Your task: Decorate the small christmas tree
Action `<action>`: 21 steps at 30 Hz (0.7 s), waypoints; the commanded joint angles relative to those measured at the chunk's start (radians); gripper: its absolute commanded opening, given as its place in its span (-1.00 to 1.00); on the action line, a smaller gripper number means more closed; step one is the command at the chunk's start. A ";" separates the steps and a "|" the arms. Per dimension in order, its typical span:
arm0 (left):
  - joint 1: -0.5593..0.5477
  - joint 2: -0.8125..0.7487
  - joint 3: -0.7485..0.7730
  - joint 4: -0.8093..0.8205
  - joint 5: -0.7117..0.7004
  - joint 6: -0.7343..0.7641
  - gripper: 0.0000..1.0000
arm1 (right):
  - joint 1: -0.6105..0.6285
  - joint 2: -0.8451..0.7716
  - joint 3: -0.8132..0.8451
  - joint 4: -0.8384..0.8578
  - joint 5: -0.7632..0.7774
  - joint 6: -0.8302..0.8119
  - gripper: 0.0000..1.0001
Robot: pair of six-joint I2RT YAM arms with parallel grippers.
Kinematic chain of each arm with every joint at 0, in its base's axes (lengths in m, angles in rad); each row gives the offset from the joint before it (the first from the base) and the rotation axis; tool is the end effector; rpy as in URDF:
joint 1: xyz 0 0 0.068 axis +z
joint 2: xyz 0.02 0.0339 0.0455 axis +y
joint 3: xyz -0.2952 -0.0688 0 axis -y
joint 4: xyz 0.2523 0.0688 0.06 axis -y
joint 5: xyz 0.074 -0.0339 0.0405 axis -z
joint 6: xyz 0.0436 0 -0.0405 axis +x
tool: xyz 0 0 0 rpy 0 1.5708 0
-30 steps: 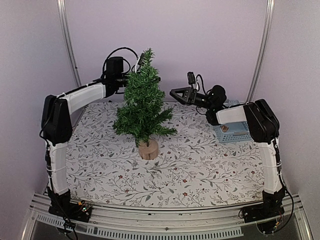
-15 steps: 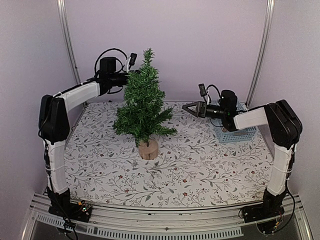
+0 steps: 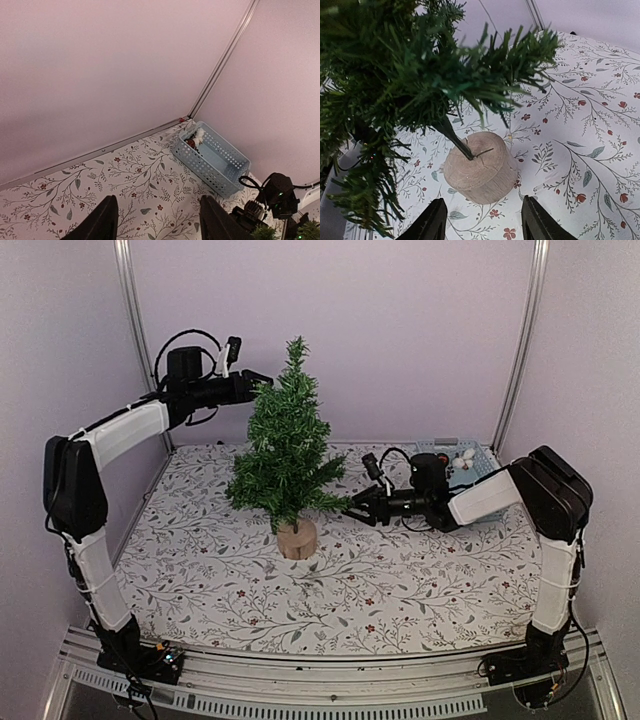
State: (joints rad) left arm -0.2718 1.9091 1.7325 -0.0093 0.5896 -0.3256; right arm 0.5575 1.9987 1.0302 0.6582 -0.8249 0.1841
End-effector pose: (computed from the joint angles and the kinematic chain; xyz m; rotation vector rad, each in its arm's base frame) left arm 0.4609 -0.1536 0.3863 0.3974 1.7786 -0.9442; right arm 0.3509 0.2565 0.1765 -0.9410 1.7403 1.2668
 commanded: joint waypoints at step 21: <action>0.011 -0.056 -0.109 0.057 0.007 -0.015 0.14 | 0.032 0.269 0.227 0.004 -0.091 -0.034 -0.14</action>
State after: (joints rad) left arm -0.2699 1.8767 1.6356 0.0204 0.5896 -0.3378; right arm 0.5827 2.2307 1.2282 0.6598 -0.8574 0.1440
